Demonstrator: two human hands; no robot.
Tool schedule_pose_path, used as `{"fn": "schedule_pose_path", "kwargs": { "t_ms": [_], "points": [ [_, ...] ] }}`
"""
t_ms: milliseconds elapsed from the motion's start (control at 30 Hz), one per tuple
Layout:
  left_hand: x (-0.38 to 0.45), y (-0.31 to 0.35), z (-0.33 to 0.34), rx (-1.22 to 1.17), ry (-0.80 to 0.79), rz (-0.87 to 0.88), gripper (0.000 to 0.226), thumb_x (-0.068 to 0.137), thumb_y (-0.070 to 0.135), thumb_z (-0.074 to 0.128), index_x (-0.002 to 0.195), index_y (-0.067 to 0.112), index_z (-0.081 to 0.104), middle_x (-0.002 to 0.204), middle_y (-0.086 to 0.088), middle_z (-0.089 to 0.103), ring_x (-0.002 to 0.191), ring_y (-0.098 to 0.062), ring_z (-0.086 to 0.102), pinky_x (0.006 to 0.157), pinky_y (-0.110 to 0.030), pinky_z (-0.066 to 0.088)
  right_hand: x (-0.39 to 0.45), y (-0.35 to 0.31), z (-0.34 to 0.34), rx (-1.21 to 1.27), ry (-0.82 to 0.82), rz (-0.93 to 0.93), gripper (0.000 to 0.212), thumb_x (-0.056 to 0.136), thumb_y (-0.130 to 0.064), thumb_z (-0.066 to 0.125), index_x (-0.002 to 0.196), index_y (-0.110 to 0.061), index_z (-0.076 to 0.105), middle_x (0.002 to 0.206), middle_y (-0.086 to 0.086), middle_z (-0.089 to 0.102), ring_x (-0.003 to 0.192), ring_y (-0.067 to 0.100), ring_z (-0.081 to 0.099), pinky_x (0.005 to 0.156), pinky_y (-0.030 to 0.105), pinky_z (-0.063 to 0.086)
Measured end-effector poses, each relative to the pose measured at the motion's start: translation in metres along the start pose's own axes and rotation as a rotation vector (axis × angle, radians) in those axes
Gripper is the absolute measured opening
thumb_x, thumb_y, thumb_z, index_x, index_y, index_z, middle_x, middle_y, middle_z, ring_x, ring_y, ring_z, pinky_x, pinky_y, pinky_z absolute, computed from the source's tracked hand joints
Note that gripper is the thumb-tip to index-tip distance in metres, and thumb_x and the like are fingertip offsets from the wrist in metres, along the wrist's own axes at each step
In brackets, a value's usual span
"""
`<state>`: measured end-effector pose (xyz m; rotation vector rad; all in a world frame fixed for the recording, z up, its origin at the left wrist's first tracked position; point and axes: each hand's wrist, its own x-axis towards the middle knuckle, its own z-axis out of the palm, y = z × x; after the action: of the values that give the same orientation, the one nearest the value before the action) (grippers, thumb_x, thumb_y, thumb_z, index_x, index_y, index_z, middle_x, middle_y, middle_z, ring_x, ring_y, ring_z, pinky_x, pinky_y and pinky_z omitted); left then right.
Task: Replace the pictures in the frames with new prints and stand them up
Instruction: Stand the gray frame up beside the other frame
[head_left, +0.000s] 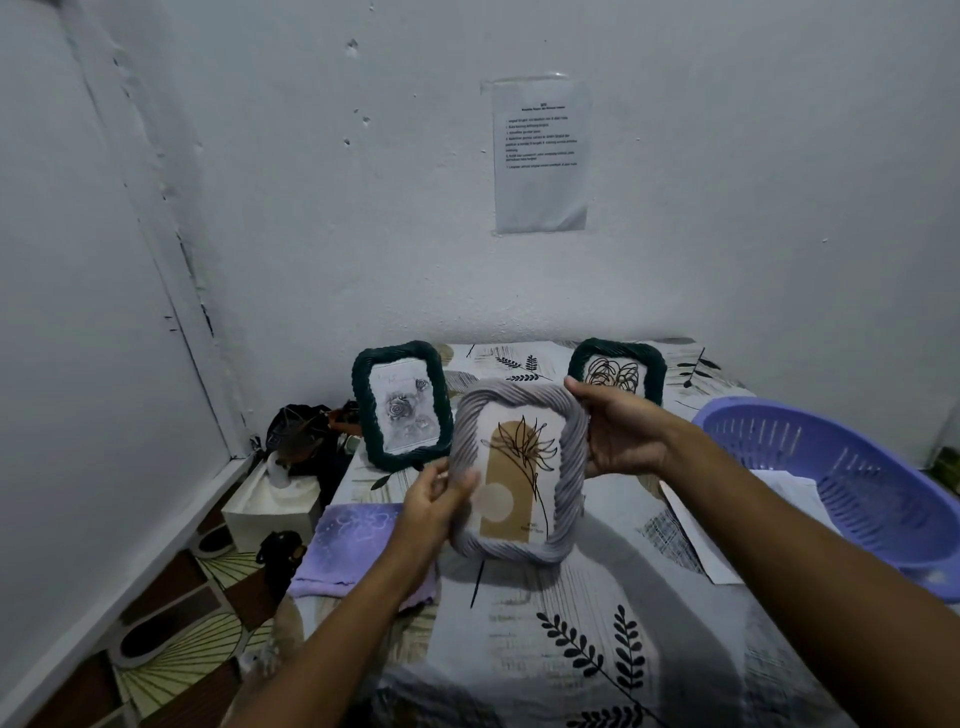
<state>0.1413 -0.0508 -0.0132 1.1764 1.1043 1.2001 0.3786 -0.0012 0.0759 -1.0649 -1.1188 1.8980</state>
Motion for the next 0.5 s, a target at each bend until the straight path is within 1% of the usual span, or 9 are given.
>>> {"fn": "schedule_pose_path", "kwargs": {
  "t_ms": [33,67,100,167,233,300,367,433,500],
  "points": [
    [0.001,0.000,0.003,0.133,0.062,0.086,0.087,0.063,0.053,0.081,0.133,0.013,0.046,0.129,-0.014,0.057,0.105,-0.021,0.062,0.083,-0.034,0.056,0.005,-0.007,-0.001,-0.016,0.023,-0.009,0.036,0.094,-0.047,0.045,0.077,-0.018,0.058,0.066,0.002,0.054,0.066,0.018,0.052,0.072,0.037,0.048],
    [0.001,-0.002,0.007,0.254,0.125,0.152,0.099,0.057,0.050,0.083,0.139,0.016,0.040,0.133,-0.008,0.053,0.109,-0.019,0.059,0.084,-0.032,0.056,0.011,-0.014,-0.002,-0.033,0.045,-0.016,0.038,0.095,-0.048,0.043,0.075,-0.018,0.057,0.066,0.002,0.053,0.067,0.018,0.050,0.072,0.037,0.047],
    [0.003,-0.004,0.012,0.364,0.183,0.188,0.113,0.051,0.051,0.085,0.145,0.017,0.032,0.138,-0.005,0.047,0.117,-0.019,0.053,0.091,-0.034,0.054,0.017,-0.021,-0.003,-0.050,0.065,-0.019,0.041,0.096,-0.048,0.041,0.073,-0.019,0.056,0.066,0.001,0.052,0.069,0.018,0.049,0.073,0.037,0.045],
    [0.009,-0.011,0.024,0.533,0.272,0.206,0.135,0.044,0.057,0.088,0.152,0.019,0.016,0.150,-0.004,0.031,0.135,-0.023,0.036,0.108,-0.044,0.040,0.032,-0.033,-0.007,-0.085,0.097,-0.012,0.043,0.096,-0.050,0.039,0.070,-0.019,0.053,0.065,0.002,0.052,0.070,0.018,0.048,0.077,0.038,0.043],
    [0.019,-0.016,0.038,0.655,0.332,0.205,0.146,0.043,0.061,0.087,0.154,0.017,0.003,0.158,-0.006,0.016,0.144,-0.025,0.018,0.116,-0.048,0.026,0.049,-0.044,-0.011,-0.117,0.129,-0.009,0.042,0.096,-0.050,0.039,0.071,-0.019,0.052,0.065,0.002,0.051,0.070,0.019,0.048,0.081,0.040,0.041],
    [0.032,-0.018,0.052,0.691,0.380,0.151,0.150,0.045,0.060,0.087,0.154,0.013,-0.005,0.160,-0.009,0.007,0.147,-0.026,0.007,0.118,-0.049,0.018,0.065,-0.052,-0.015,-0.150,0.150,-0.007,0.042,0.096,-0.050,0.038,0.072,-0.019,0.051,0.066,0.003,0.050,0.071,0.020,0.047,0.084,0.043,0.039],
    [0.050,-0.022,0.062,0.694,0.440,0.106,0.150,0.047,0.058,0.088,0.153,0.010,-0.007,0.161,-0.011,0.004,0.147,-0.028,0.003,0.120,-0.046,0.012,0.083,-0.059,-0.019,-0.170,0.159,-0.005,0.043,0.097,-0.050,0.036,0.070,-0.019,0.050,0.067,0.003,0.049,0.071,0.019,0.047,0.084,0.042,0.039],
    [0.068,-0.026,0.068,0.685,0.497,0.082,0.149,0.048,0.056,0.088,0.153,0.010,-0.006,0.160,-0.012,0.006,0.147,-0.028,0.004,0.120,-0.044,0.010,0.098,-0.065,-0.020,-0.182,0.171,0.008,0.044,0.098,-0.049,0.035,0.068,-0.020,0.050,0.065,0.002,0.048,0.070,0.019,0.046,0.081,0.040,0.041],
    [0.088,-0.033,0.072,0.699,0.558,0.053,0.148,0.047,0.058,0.088,0.153,0.009,-0.004,0.159,-0.012,0.010,0.145,-0.029,0.009,0.119,-0.044,0.012,0.114,-0.071,-0.023,-0.217,0.180,0.017,0.044,0.098,-0.048,0.034,0.068,-0.020,0.049,0.065,0.002,0.047,0.072,0.019,0.046,0.081,0.041,0.042]
  ]
}}
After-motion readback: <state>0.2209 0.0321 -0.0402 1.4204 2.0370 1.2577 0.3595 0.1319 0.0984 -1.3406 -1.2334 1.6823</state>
